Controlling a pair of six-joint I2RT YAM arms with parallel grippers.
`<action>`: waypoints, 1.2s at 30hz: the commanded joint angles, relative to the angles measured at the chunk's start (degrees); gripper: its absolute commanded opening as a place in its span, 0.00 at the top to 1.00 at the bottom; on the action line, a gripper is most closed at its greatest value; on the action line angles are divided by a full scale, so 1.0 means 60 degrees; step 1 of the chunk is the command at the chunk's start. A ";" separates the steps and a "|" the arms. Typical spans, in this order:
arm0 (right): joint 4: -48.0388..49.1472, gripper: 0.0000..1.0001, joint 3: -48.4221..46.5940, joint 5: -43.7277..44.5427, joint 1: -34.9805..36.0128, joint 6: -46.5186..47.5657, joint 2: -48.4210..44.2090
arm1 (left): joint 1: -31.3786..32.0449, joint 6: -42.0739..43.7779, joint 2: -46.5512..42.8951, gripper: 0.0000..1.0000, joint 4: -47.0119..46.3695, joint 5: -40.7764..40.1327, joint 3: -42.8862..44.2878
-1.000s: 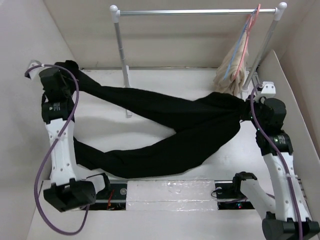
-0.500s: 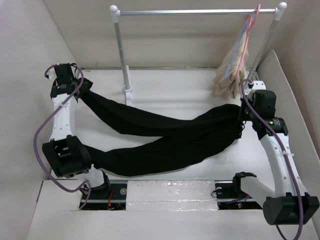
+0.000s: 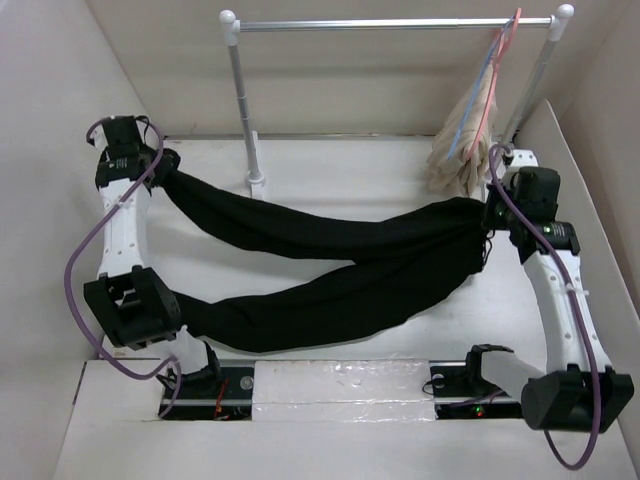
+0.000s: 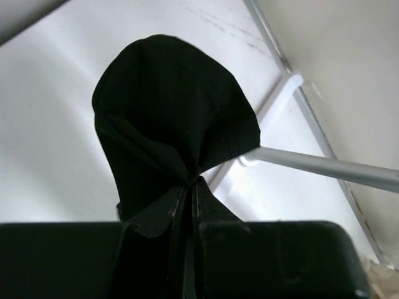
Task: Place the trousers on the hanger
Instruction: Flatten out the trousers at the center of the board.
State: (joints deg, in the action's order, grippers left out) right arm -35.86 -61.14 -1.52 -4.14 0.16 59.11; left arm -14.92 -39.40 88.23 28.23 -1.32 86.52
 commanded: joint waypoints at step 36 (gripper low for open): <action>0.1864 0.72 -0.1174 0.0444 -0.0306 -0.0423 0.2962 | -0.0238 0.1584 0.4025 0.19 0.1650 0.0791 0.3443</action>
State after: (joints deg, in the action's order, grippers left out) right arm -28.80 -63.48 -1.28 -5.10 -1.80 73.34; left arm -17.37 -34.11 108.09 33.10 -0.67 98.08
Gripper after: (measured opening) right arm 0.255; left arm 0.765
